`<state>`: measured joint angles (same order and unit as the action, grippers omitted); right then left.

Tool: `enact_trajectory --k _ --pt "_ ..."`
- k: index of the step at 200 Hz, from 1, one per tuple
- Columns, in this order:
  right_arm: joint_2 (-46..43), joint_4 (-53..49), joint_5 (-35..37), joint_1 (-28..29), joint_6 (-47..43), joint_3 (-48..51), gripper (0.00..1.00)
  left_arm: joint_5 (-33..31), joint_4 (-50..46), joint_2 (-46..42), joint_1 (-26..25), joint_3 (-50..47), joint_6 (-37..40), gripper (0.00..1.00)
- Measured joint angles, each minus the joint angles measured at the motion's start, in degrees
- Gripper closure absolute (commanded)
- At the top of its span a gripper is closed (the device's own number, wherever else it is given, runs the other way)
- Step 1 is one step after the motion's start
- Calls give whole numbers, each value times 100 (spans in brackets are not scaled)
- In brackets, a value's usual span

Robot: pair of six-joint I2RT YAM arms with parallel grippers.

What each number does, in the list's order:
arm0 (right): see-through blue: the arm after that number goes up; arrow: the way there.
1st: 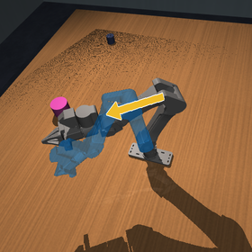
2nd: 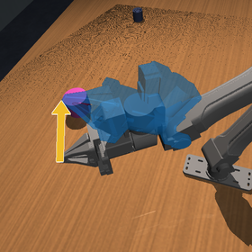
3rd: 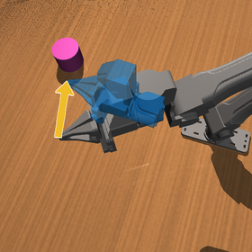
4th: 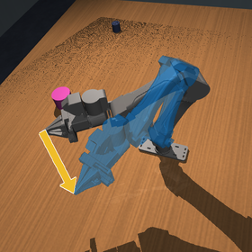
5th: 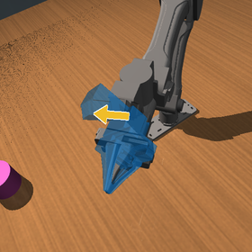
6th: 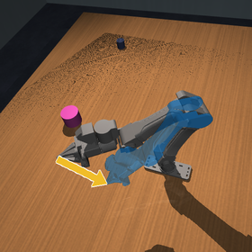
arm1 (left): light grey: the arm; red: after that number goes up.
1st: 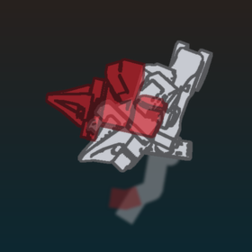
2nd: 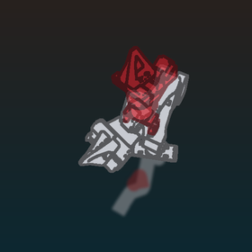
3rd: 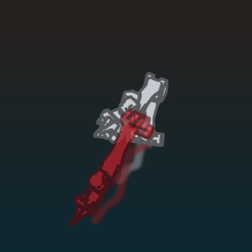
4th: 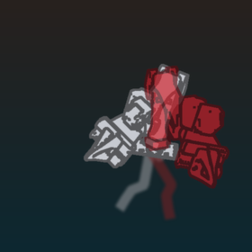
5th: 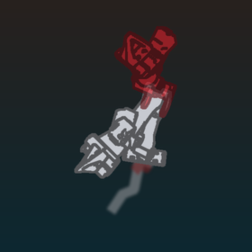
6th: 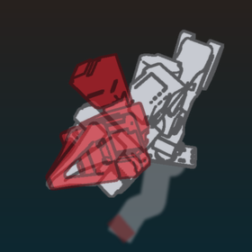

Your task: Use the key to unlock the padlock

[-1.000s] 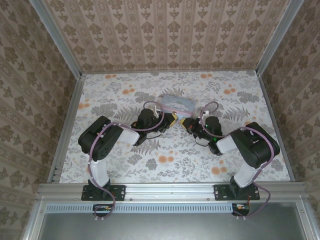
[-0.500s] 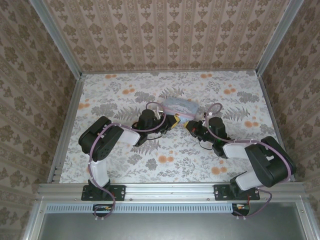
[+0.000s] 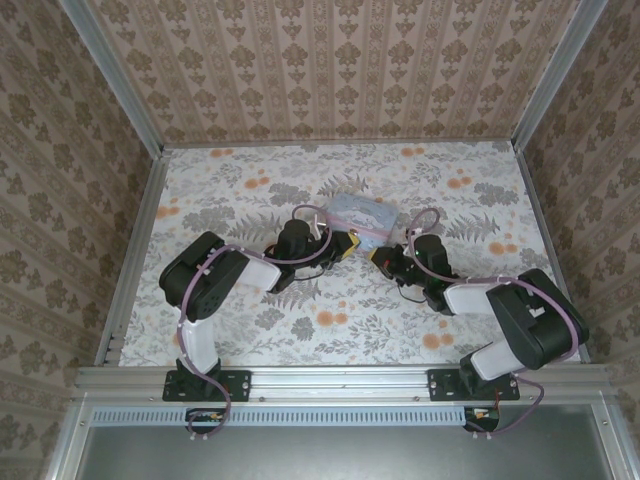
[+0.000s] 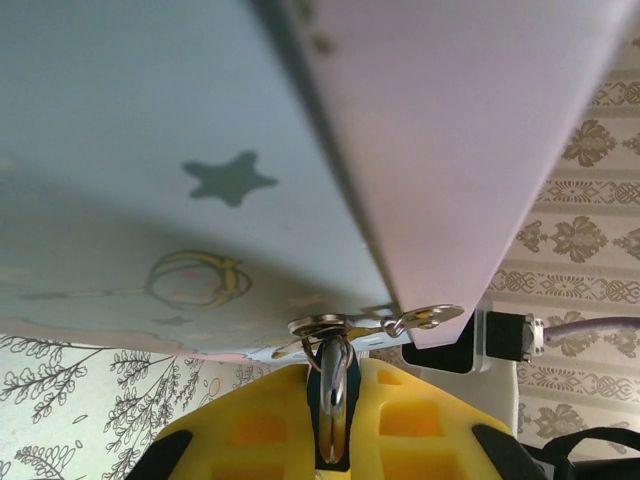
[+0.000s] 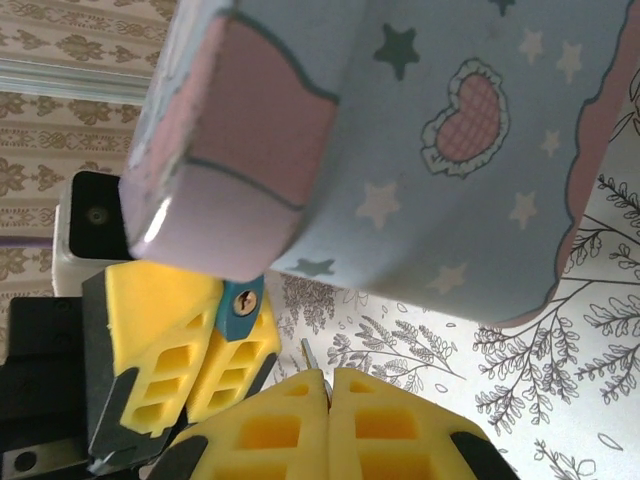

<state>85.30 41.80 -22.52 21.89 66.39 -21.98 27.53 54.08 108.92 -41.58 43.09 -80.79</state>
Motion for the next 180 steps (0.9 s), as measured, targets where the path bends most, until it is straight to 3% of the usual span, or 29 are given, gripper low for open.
enact_trajectory --k 180 --pt "103 17 2 0 -2 -170 100 20 44 85 4 7 -2 100"
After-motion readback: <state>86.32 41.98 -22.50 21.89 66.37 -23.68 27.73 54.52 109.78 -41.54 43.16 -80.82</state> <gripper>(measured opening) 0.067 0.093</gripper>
